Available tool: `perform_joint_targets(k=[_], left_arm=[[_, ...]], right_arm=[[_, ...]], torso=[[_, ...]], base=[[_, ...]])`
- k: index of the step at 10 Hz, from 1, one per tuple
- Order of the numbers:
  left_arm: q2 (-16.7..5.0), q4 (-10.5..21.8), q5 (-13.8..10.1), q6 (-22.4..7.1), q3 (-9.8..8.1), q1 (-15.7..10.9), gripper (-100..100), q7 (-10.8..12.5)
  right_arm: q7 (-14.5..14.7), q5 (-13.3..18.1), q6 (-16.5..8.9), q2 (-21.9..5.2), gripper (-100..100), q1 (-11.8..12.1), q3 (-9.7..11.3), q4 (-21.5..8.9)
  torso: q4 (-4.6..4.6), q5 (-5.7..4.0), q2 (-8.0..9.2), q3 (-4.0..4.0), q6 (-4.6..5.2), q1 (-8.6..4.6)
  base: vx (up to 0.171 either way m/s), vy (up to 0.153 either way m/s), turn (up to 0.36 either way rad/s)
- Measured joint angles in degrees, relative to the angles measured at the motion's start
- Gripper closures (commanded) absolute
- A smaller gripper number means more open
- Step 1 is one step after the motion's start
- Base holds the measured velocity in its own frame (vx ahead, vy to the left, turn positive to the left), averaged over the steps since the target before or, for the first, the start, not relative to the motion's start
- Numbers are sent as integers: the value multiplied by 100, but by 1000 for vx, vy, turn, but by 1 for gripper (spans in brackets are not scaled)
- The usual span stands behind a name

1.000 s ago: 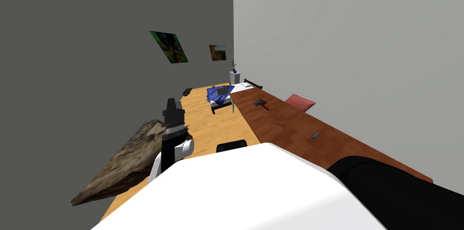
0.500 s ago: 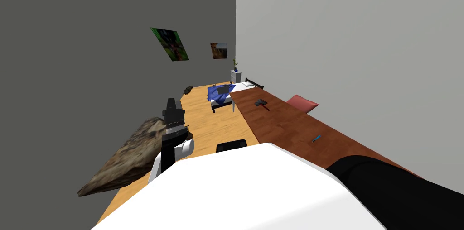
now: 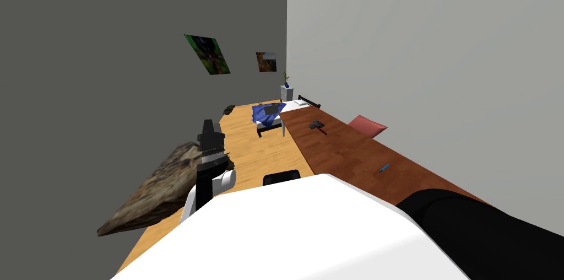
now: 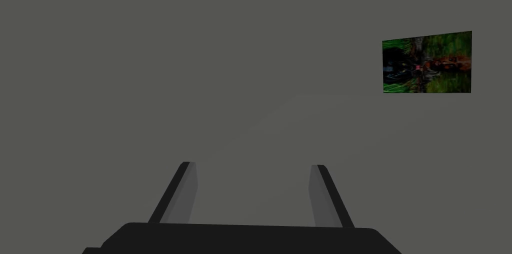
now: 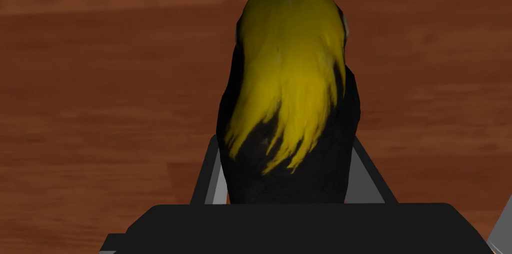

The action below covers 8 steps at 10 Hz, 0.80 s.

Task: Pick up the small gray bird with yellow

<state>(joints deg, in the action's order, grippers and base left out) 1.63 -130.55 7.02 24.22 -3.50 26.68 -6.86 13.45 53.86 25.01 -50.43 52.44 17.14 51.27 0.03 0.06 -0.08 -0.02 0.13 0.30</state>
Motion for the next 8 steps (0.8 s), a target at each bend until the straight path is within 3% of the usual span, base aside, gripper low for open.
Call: perform_joint_targets(k=[2, 3, 4, 7, 8], left_arm=[[0, 0, 0, 0, 0, 0, 0, 0], [0, 0, 0, 0, 0, 0, 0, 0], [0, 0, 0, 0, 0, 0, 0, 0], [1, 0, 0, 0, 1, 0, 0, 0], [1, 0, 0, 0, 1, 0, 0, 0]], right_arm=[[1, 0, -4, -1, 100, -1, -1, 0], [1, 0, -4, -1, 0, -2, -1, 0], [1, 0, -4, -1, 100, -2, -1, 0], [-88, -5, 134, -380, 100, 316, -214, 276], [-92, -6, 150, -392, 0, 323, -224, 279]], torso=[[0, 0, 0, 0, 1, 2], [-1, 1, 0, 0, 2, 2], [-1, 1, 0, 0, 2, 3], [-6, 14, -15, -10, 5, 46], [-4, 11, -9, -7, 4, 32]], base=[[0, 0, 0], [0, 0, 0], [32, 51, -79], [32, 76, -65], [3, 10, -1]])
